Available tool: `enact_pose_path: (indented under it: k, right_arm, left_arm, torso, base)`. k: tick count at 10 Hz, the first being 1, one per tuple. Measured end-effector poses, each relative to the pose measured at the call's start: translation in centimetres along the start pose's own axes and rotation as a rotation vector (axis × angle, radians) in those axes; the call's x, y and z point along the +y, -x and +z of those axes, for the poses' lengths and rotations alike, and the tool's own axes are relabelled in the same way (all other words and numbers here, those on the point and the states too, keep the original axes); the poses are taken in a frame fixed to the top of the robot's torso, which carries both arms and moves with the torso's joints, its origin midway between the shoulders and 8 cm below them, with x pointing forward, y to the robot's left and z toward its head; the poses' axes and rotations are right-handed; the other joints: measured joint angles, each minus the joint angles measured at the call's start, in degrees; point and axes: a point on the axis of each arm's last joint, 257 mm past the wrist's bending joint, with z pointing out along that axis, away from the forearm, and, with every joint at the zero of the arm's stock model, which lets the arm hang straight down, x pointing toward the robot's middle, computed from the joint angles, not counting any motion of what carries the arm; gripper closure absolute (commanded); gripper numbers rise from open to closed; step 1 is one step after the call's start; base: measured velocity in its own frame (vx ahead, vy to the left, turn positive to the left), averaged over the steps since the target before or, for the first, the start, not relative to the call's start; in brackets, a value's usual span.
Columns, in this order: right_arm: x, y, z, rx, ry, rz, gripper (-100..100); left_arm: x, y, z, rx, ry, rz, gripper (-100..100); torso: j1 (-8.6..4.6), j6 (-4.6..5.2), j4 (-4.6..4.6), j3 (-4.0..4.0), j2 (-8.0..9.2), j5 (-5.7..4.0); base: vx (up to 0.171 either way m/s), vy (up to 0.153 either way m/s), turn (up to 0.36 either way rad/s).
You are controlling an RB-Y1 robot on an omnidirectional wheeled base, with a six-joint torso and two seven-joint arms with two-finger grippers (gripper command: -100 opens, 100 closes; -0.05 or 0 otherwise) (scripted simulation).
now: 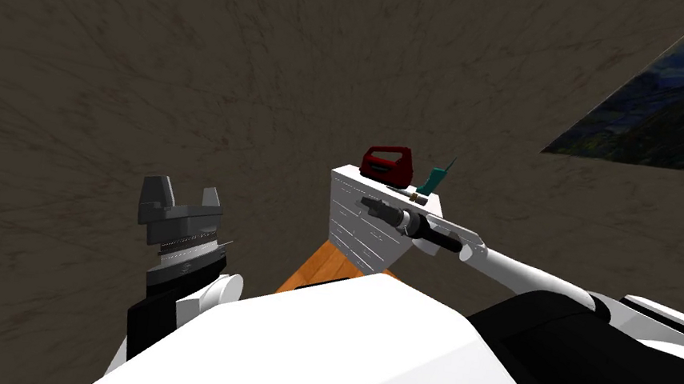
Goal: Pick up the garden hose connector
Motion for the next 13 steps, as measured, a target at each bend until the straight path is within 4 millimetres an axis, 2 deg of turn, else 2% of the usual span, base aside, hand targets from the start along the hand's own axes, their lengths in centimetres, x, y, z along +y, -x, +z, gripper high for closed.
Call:
enact_pose_path:
  k: [5,13]
  right_arm:
    - [-1.0,-0.6,-0.3,0.114,-0.057,-0.030,-100]
    - [-3.5,0.2,-1.3,0.278,-0.183,-0.093,-100]
  left_arm:
    - [0.0,0.0,0.0,0.000,0.000,0.000,0]
    - [0.0,0.0,0.0,0.000,0.000,0.000,0]
  torso:
    - [0.01,0.02,0.01,0.03,0.04,-0.01]
    - [-0.08,0.02,0.01,0.01,0.02,-0.03]
  base:
    - [0.005,-0.007,0.079]
    - [0.003,-0.019,0.072]
